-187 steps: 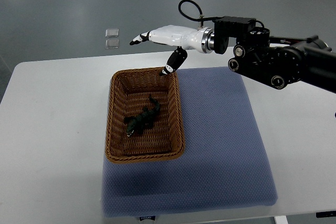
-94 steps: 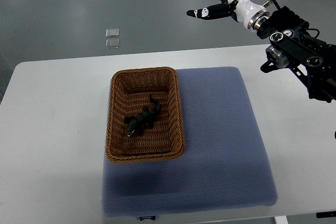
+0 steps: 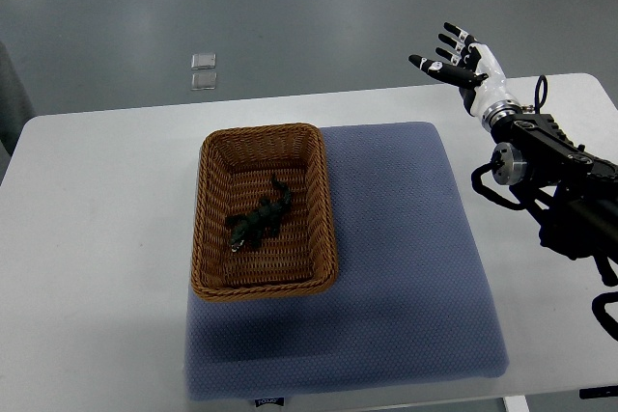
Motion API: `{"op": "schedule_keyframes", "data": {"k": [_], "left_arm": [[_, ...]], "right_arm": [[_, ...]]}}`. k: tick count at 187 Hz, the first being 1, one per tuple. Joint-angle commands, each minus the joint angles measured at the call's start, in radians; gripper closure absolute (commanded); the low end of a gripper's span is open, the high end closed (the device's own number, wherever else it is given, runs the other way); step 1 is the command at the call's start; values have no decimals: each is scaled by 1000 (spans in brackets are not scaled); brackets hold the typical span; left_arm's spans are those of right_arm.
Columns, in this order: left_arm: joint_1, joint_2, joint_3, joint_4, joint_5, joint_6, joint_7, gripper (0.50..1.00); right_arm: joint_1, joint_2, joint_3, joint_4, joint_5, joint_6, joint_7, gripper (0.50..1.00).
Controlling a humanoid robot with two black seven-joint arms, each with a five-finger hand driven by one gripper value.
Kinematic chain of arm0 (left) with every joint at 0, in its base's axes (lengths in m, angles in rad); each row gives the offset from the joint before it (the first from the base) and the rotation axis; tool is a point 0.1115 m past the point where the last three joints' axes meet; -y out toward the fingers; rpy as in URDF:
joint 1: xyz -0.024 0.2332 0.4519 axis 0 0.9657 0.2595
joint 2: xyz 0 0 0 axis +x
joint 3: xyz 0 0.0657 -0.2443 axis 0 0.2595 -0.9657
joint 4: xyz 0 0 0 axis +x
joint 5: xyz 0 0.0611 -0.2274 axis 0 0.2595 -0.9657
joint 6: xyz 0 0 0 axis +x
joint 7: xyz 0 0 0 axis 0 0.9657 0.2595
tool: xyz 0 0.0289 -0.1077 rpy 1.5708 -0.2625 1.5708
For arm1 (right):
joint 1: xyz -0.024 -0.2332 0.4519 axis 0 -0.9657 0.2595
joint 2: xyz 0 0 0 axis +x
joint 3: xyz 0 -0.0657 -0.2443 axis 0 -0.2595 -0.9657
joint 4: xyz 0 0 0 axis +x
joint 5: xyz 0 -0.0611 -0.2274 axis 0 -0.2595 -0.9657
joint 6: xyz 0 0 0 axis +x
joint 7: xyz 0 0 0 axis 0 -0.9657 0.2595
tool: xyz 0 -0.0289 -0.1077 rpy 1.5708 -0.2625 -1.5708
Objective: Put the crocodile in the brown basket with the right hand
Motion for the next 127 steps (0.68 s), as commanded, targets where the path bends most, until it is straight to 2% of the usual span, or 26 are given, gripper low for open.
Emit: {"op": "schedule_keyframes", "data": {"k": [1, 41, 78, 98, 127], "left_arm": [[0, 0, -1, 0, 0, 0, 0, 500], [0, 0, -1, 0, 0, 0, 0, 500], [0, 0, -1, 0, 0, 0, 0, 500], [0, 0, -1, 0, 0, 0, 0, 500], [0, 0, -1, 0, 0, 0, 0, 500]], "right_arm": [[-14, 14, 1, -1, 2, -47, 0, 585], [-35, 31, 56, -1, 2, -35, 0, 585], [-81, 42, 182, 3, 45, 85, 2, 585], [-86, 65, 216, 9, 46, 109, 6, 585], [-86, 82, 270, 11, 46, 143, 51, 585]]}}
